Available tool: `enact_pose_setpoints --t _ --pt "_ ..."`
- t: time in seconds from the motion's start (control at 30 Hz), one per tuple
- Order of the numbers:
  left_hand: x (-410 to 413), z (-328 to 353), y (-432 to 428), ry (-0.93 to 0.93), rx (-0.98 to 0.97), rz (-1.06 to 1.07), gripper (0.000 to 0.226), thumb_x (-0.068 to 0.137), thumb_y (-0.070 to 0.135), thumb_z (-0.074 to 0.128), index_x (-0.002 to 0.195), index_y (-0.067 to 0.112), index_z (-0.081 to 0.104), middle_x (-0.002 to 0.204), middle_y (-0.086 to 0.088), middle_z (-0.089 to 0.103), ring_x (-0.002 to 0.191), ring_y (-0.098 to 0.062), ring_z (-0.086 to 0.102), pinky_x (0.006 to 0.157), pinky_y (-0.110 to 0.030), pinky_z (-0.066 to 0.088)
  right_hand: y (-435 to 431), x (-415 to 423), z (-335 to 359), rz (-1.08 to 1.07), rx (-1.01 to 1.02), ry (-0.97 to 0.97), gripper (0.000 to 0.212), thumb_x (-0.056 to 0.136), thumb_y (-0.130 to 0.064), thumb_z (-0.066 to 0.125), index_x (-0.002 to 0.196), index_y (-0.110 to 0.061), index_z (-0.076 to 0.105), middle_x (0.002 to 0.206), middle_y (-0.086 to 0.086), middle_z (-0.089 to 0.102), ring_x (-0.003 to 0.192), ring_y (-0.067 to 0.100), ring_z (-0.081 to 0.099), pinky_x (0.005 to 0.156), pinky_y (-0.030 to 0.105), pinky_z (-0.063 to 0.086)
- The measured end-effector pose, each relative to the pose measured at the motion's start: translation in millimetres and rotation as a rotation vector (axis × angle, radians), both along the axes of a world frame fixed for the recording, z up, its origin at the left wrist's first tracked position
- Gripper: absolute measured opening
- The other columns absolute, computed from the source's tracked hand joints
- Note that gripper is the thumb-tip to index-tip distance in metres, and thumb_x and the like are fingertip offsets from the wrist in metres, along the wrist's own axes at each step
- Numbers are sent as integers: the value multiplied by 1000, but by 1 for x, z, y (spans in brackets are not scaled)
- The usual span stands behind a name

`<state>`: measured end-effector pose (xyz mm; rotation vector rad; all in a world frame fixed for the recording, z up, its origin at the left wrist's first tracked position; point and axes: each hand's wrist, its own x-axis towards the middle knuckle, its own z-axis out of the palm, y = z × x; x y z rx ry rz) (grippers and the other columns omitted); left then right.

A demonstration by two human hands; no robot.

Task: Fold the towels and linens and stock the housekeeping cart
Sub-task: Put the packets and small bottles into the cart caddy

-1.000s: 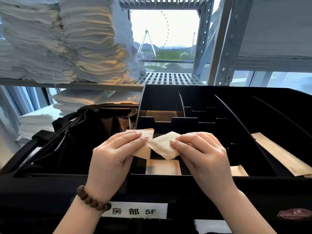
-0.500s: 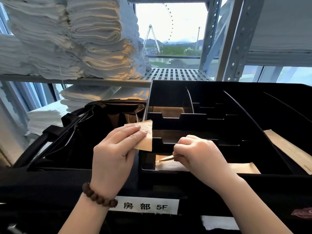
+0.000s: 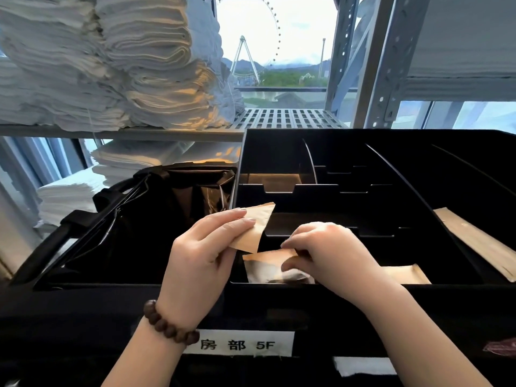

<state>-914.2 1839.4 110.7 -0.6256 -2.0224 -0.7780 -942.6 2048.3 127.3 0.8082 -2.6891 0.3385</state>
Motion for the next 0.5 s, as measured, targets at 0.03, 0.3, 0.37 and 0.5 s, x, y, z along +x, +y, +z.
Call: enact_pose_setpoints --t 0.03,0.3,0.37,0.5 --pt "0 1 2 7 1 -19 25 82 -4 65 105 3 72 114 -9 67 107 -17 65 91 -29 54 3 3 2 -19 -92 98 38 78 -45 74 110 -26 71 110 -10 67 104 14 62 86 30 52" --pt "-6 12 36 59 6 -233 21 80 -7 67 98 3 70 105 -8 63 107 -12 63 87 -21 51 19 21 11 86 -342 472 24 81 -27 74 102 -15 74 108 -1 70 106 23 63 86 47 53" --pt "-9 16 50 44 22 -292 19 82 -5 66 98 5 68 103 -6 64 106 -11 63 85 -21 53 33 25 13 78 -372 507 17 84 -26 70 94 -13 76 98 1 73 96 23 67 80 45 55" --pt "-12 19 80 51 -53 -289 14 87 15 62 94 6 70 99 -3 68 109 -9 62 89 -30 54 74 36 14 -29 -275 543 24 89 -27 59 92 -13 77 92 1 73 86 20 68 70 41 57"
